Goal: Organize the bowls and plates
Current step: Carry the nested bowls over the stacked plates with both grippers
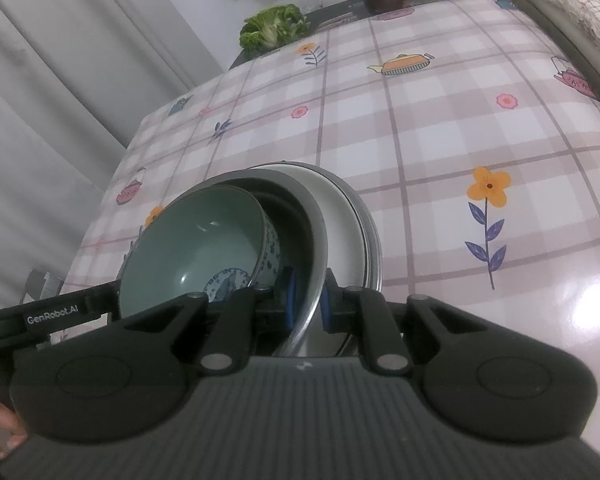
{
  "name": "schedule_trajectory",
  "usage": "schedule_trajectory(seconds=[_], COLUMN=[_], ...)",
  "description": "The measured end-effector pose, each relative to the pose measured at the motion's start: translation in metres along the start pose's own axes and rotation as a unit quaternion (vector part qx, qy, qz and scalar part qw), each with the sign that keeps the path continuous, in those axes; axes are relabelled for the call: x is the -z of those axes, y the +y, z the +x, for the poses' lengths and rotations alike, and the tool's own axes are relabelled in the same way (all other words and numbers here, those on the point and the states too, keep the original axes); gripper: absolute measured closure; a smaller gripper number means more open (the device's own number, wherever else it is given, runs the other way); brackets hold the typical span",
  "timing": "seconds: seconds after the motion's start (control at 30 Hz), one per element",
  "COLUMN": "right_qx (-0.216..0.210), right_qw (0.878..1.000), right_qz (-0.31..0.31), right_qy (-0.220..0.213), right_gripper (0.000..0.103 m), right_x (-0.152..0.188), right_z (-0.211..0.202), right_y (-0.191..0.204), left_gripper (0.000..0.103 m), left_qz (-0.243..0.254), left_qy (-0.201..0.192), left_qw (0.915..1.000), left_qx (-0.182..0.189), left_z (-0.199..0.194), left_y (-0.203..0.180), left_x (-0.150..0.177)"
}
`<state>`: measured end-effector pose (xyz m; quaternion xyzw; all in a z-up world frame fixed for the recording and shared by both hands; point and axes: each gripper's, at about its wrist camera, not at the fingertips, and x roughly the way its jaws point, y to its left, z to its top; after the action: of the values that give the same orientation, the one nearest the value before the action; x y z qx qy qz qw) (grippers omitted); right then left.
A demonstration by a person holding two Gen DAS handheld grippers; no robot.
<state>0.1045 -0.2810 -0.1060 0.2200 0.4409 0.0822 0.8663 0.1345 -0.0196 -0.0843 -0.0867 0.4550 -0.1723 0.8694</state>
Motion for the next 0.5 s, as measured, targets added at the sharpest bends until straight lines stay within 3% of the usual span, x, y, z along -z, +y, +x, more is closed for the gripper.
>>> schedule_trajectory(seconds=[0.5], right_qx=[0.020], right_qw=[1.000], right_qz=[-0.010], right_qy=[-0.009], right_gripper=[0.090], right_x=[0.0018], right_z=[0.0044], right_y=[0.0018], left_gripper=[0.088], left_qz=[0.026], left_qy=[-0.001], left_qw=[0.9996], left_qx=[-0.014], left_z=[0.0015], left_y=[-0.0091], left_x=[0.0014])
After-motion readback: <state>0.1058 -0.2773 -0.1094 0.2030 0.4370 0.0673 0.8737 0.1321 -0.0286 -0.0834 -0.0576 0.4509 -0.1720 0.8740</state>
